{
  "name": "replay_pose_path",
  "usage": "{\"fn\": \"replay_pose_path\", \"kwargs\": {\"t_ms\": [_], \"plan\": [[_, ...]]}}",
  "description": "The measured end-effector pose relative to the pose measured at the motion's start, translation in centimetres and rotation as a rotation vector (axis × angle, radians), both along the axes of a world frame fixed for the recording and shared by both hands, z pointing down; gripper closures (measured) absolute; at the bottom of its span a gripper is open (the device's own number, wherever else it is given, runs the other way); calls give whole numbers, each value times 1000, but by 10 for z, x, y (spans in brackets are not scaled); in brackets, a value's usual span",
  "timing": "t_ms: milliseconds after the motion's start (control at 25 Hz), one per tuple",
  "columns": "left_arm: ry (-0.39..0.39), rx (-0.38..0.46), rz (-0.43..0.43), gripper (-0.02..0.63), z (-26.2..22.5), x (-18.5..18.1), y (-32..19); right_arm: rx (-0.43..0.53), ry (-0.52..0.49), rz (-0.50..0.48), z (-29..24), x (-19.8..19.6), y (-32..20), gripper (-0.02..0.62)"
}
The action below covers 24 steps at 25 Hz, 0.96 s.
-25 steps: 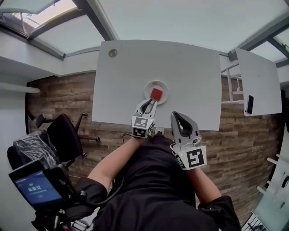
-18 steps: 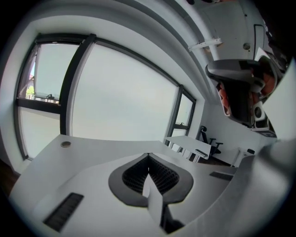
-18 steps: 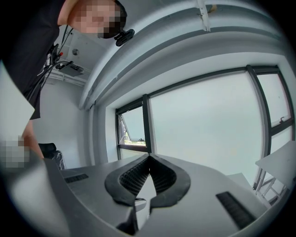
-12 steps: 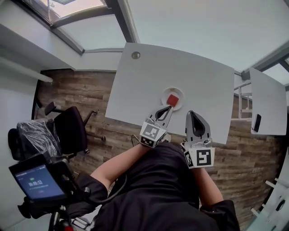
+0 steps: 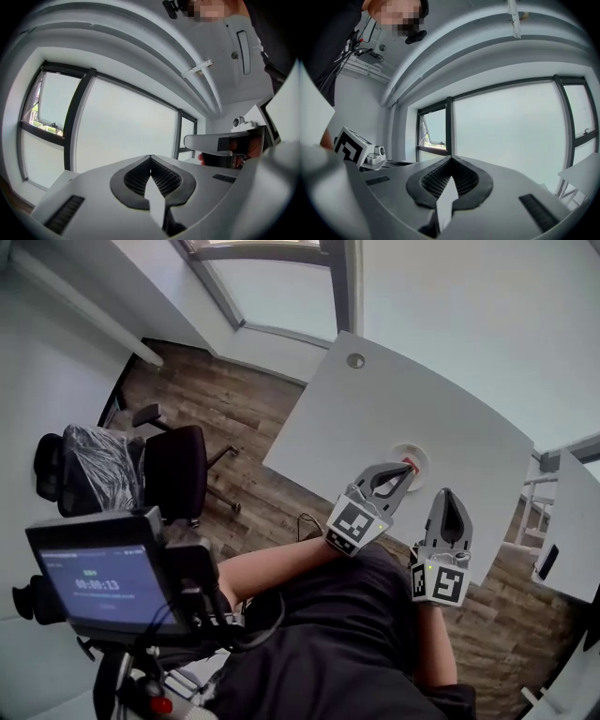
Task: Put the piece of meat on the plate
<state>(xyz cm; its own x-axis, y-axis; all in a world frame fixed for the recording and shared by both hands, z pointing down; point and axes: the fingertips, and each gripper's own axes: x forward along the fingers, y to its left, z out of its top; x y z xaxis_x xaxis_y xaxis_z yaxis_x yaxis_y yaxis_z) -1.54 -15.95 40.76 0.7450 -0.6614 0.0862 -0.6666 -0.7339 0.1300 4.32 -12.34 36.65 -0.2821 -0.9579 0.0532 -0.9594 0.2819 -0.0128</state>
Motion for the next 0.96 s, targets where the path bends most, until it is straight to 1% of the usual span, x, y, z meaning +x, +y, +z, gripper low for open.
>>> {"fn": "replay_pose_path", "kwargs": {"t_ms": [160,280,400,480,600,680,840,960], "plan": [[-6,47,7,600,-11,-2,5,3,0,-3,-3,-5,-2,591],[-5,57,-1,600,-15,-6,5,-3,0,-1,-2,-7,-3,591],[-30,40,-2,600,-15,-6,2,-4,-1,-5,-1,-8,-6,591],[-10,31,4,601,-18,0,3,-3,3,0,0,-4,-4,591],[14,58,4,600,-15,6,6,-11,-5,12,3,1,-3,591],[24,51,-1,600,-12,5,6,-15,-13,18,6,2,-4,591],[-6,31,8,600,-14,3,9,-18,-15,12,9,1,-5,591],[-20,26,-3,601,-16,0,8,-18,-16,0,11,-1,-6,591]]}}
